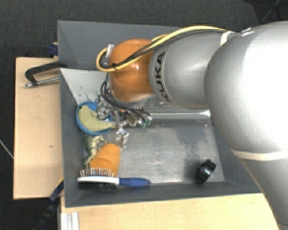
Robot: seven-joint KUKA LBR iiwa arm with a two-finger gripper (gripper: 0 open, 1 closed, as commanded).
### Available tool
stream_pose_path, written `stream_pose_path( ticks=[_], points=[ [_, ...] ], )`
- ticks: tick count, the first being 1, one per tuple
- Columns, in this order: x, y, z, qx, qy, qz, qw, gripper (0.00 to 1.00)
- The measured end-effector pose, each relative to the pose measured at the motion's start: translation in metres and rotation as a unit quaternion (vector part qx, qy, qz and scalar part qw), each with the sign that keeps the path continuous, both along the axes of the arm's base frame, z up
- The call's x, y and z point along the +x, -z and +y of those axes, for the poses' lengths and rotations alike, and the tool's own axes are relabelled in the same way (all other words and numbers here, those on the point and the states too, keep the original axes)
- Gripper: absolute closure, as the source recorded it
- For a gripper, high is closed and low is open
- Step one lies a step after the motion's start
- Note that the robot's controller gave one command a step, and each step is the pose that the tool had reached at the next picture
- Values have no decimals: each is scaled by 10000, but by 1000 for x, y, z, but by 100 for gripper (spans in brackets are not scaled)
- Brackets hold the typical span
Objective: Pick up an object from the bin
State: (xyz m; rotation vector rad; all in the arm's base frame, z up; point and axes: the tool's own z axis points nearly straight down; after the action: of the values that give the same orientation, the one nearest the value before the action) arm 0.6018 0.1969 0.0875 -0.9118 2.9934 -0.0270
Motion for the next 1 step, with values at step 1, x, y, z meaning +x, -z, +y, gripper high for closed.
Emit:
stream_pose_path(
  ticks=[1],
  points=[
    [-2, -2, 6, 67, 29, 21, 10000, 100]
  ],
)
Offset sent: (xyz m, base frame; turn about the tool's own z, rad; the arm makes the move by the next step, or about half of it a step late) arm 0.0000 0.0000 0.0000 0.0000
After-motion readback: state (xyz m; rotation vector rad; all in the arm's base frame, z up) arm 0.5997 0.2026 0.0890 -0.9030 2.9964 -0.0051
